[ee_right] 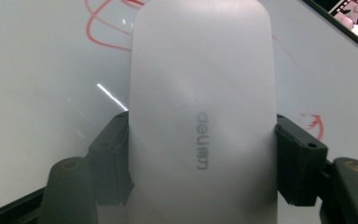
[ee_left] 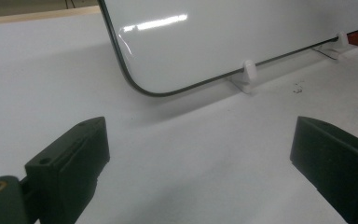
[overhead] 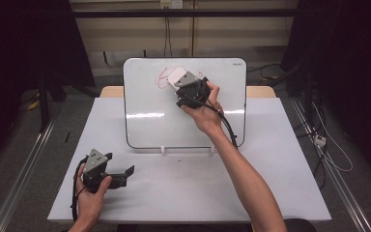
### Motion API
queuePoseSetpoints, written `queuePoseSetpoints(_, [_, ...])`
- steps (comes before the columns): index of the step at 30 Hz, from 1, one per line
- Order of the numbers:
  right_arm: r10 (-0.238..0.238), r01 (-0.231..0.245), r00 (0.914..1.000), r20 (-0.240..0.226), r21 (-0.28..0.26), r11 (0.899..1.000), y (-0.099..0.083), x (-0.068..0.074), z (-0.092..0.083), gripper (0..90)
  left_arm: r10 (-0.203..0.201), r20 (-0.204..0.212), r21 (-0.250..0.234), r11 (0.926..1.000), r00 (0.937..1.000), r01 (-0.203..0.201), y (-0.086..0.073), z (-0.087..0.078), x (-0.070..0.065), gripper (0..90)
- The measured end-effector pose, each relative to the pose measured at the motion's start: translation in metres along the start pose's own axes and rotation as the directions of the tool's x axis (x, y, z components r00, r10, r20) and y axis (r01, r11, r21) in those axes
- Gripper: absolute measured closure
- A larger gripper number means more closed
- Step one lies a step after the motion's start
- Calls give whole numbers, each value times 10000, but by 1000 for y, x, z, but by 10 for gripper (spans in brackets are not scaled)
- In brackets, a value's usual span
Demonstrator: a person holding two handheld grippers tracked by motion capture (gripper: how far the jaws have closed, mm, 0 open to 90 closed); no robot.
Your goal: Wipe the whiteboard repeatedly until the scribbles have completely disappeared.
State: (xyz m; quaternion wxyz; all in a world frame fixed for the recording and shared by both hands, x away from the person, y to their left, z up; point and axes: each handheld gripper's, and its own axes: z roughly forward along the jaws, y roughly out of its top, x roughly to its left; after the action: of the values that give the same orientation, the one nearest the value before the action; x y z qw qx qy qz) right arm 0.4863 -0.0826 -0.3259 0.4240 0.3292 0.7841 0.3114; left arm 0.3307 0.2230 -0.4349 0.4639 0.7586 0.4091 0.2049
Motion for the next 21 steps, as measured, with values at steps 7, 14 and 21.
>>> queuePoseSetpoints(7, [-152,152,9998,-115,-13,9999,0,9,0,315,12,8,1,10000,10000,-12,0,0,0,45])
queuePoseSetpoints(14, [-224,224,9996,-160,-48,9997,-1,13,-1,315,8,-23,56,10000,10000,-8,0,-1,0,45])
queuePoseSetpoints(21, [-200,200,9997,-164,49,9998,0,12,-2,316,-75,-45,25,10000,10000,75,-1,-2,2,45])
